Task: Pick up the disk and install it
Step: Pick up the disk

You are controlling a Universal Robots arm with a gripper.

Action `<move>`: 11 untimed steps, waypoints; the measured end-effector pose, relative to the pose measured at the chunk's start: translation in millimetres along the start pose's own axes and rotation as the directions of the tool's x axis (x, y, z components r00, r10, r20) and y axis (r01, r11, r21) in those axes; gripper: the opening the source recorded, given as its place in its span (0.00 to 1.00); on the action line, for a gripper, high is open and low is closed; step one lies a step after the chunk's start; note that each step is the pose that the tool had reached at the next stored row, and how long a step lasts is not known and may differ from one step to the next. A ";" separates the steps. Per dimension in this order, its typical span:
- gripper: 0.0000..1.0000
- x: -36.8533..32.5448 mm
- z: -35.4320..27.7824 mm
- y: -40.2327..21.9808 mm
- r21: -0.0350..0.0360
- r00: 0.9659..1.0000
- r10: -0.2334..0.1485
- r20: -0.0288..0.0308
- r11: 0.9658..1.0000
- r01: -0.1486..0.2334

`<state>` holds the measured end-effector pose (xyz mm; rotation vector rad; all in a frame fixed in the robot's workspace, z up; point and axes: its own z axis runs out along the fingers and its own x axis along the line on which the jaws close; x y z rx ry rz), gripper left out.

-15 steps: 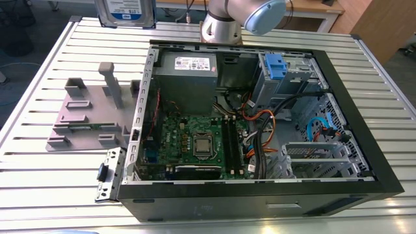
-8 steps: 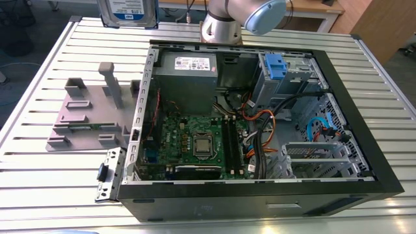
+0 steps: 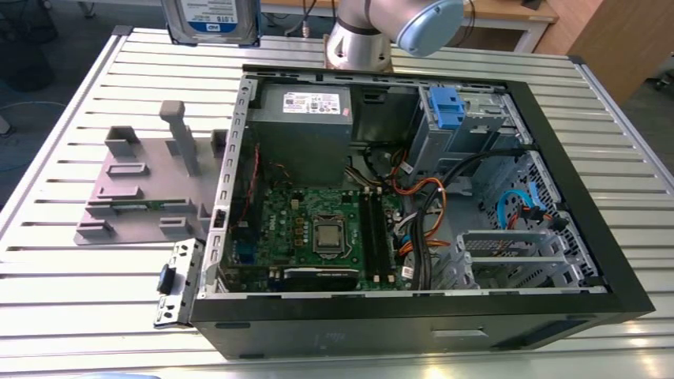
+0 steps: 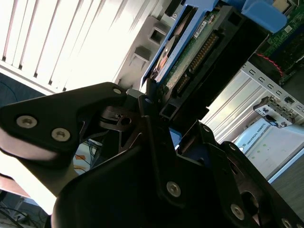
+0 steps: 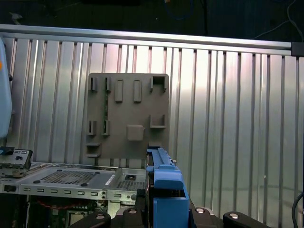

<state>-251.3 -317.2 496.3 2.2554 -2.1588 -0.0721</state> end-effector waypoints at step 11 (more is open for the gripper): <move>0.37 0.3 -0.3 -6.5 0.000 1.000 0.000 0.000 1.000 0.000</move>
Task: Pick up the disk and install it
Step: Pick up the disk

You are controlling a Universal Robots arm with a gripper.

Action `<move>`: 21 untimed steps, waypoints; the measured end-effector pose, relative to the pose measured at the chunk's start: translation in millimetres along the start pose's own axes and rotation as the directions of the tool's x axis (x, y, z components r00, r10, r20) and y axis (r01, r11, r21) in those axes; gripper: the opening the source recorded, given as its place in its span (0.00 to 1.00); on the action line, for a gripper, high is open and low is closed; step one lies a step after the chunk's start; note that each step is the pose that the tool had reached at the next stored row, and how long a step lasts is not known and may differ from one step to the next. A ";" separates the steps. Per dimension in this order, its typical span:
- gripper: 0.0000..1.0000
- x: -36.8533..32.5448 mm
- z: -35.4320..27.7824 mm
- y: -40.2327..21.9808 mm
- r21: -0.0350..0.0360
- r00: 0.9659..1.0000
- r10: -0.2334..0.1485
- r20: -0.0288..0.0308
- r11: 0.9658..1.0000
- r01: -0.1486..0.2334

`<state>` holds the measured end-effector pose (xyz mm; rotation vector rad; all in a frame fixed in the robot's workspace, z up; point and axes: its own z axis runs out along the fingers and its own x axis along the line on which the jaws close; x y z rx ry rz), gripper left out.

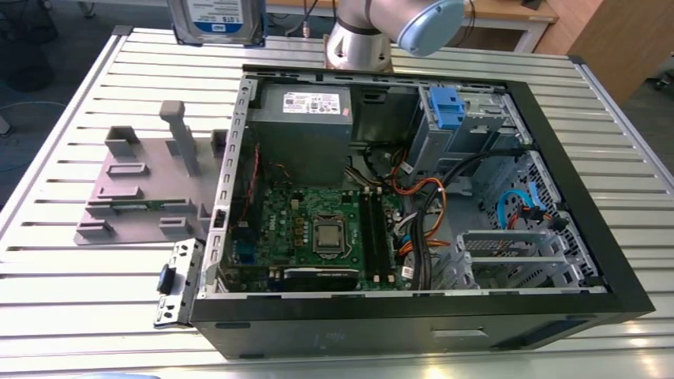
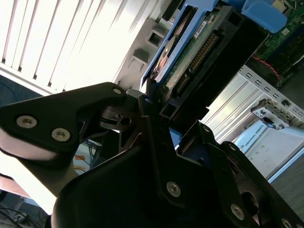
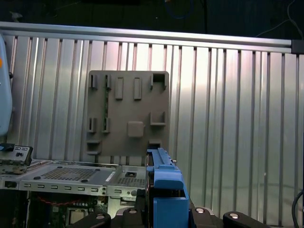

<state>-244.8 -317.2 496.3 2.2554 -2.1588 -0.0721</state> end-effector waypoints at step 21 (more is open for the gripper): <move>0.37 0.5 -0.6 -12.2 0.000 1.000 0.000 0.000 1.000 0.000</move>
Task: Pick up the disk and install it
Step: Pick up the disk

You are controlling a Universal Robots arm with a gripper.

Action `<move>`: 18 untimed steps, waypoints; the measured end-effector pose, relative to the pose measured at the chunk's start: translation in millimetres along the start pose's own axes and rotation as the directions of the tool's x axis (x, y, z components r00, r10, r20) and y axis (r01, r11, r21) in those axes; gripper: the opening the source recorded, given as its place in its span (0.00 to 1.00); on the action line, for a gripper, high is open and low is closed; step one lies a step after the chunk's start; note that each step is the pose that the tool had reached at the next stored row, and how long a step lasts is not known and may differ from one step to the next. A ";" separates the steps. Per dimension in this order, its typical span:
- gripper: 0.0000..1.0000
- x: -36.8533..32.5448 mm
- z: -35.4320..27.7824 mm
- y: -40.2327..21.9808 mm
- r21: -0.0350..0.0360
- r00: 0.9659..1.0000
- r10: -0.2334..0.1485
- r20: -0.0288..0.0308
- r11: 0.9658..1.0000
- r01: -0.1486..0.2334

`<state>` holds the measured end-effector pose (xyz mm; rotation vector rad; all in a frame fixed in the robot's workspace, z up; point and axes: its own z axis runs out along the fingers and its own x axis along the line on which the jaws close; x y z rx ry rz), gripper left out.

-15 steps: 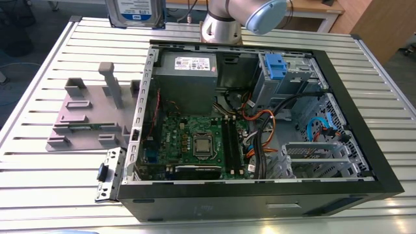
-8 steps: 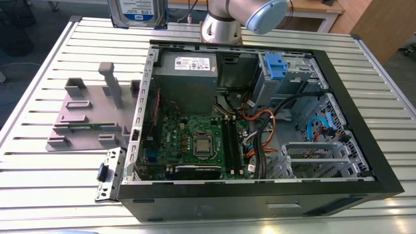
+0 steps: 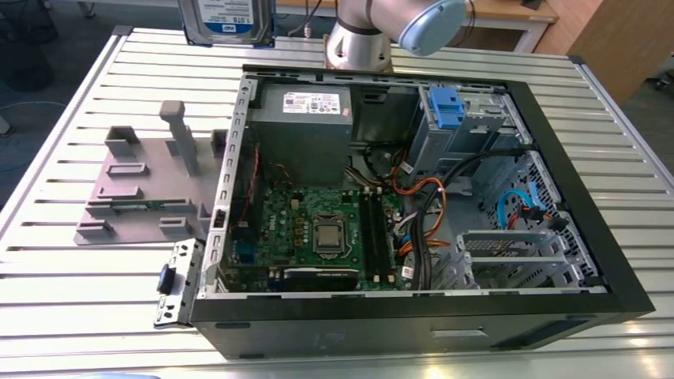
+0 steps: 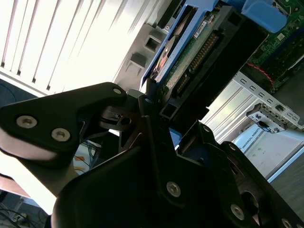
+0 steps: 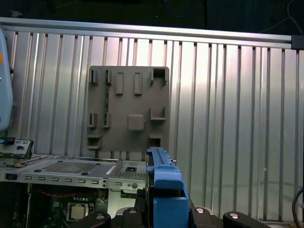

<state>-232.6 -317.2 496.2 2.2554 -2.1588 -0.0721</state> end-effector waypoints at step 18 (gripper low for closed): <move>0.37 0.5 -0.5 -10.6 0.000 1.000 0.000 0.000 1.000 0.000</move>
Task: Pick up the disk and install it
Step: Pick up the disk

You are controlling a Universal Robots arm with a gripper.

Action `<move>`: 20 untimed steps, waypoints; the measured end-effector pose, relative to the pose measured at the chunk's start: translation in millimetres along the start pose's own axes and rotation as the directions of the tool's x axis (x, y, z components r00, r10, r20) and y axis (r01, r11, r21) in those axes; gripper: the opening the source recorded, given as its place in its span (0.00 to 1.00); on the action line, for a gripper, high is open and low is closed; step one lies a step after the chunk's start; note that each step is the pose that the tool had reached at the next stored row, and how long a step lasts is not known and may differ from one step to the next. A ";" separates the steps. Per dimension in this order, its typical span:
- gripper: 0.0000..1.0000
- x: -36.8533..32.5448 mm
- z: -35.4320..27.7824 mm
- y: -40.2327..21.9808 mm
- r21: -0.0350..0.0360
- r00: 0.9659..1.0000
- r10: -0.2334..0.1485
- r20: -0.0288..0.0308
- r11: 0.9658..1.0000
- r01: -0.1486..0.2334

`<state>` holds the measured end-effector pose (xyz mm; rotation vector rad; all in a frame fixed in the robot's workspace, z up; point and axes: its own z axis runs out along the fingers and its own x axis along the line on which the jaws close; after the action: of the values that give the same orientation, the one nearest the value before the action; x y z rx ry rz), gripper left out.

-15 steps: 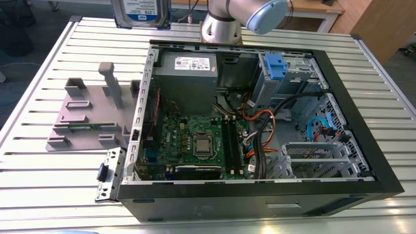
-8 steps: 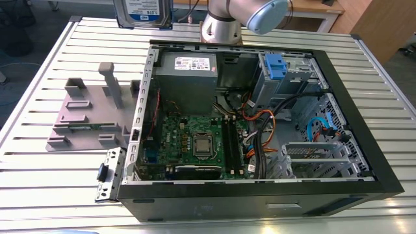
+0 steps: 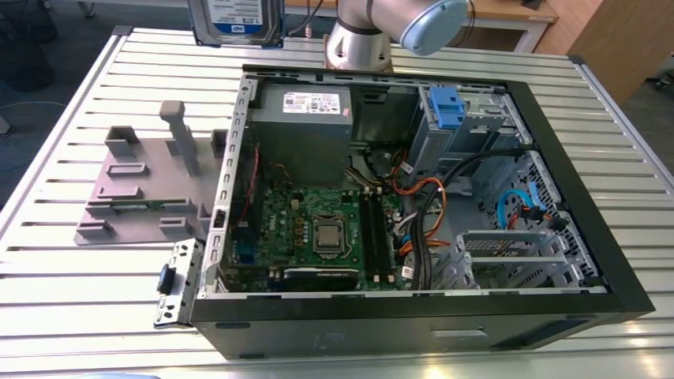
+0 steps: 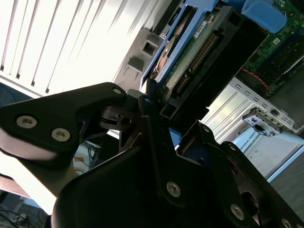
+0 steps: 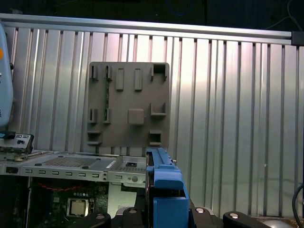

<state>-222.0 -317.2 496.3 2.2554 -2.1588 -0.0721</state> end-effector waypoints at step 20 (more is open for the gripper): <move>0.37 0.7 -0.7 -15.8 0.000 1.000 0.000 0.000 1.000 0.000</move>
<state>-206.2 -317.2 496.2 2.2554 -2.1589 -0.0722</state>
